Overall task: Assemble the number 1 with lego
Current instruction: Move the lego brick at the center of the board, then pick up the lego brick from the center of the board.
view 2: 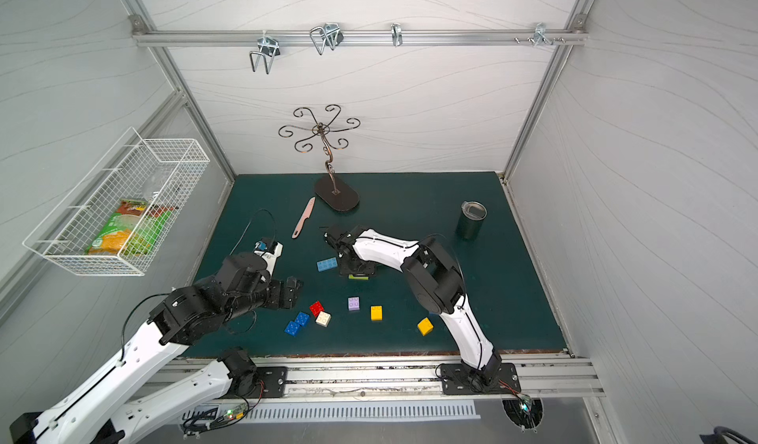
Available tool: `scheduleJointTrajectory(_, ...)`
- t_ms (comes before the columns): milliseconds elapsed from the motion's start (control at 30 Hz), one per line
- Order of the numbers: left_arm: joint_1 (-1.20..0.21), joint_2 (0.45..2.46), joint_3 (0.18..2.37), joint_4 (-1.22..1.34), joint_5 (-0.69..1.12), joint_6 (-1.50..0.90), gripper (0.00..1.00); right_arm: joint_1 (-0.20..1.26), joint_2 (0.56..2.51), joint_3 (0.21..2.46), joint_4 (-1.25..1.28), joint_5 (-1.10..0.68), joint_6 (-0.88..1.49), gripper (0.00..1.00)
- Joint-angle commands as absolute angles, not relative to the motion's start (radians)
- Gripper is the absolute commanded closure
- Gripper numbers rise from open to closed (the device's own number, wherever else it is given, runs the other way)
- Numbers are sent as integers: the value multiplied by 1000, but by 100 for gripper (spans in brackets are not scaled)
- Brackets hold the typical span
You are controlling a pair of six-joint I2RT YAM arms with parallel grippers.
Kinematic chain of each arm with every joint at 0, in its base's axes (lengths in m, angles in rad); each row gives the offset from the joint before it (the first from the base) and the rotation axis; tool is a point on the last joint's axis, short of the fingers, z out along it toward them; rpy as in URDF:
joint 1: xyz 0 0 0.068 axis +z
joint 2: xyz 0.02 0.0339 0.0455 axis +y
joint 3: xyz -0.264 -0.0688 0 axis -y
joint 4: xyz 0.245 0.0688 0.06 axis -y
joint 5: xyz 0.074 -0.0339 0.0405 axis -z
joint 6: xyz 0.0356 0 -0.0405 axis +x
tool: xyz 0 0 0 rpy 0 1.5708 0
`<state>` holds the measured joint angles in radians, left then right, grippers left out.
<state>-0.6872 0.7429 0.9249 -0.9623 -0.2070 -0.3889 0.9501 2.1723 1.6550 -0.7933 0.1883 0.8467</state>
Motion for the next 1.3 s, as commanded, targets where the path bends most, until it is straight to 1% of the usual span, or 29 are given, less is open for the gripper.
scheduleJointTrajectory(0, -683, 738, 941, -933, -219, -390, 1, 963, 2165, 1577, -814, 151, 851, 36)
scheduleJointTrajectory(100, -683, 740, 940, -934, -221, -390, 1, 972, 2159, 1561, -818, 145, 847, 38)
scheduleJointTrajectory(333, -682, 739, 940, -934, -223, -392, 1, 983, 2145, 1537, -821, 148, 838, 38)
scheduleJointTrajectory(433, -683, 745, 940, -934, -221, -390, 1, 983, 2127, 1530, -815, 145, 839, 34)
scheduleJointTrajectory(533, -683, 750, 942, -935, -221, -391, 1, 983, 2102, 1534, -823, 149, 839, 22)
scheduleJointTrajectory(667, -684, 750, 941, -934, -221, -390, 1, 985, 2044, 1530, -834, 157, 834, 1)
scheduleJointTrajectory(867, -685, 750, 940, -934, -218, -390, 1, 1011, 1937, 1474, -832, 172, 837, 1)
scheduleJointTrajectory(1033, -687, 751, 942, -936, -221, -391, 1, 1035, 1864, 1402, -819, 145, 848, 1)
scheduleJointTrajectory(1133, -689, 749, 940, -934, -222, -392, 1, 1061, 1848, 1374, -806, 102, 862, 1)
scheduleJointTrajectory(1267, -689, 750, 942, -934, -222, -391, 1, 1105, 1870, 1387, -815, 89, 871, 2)
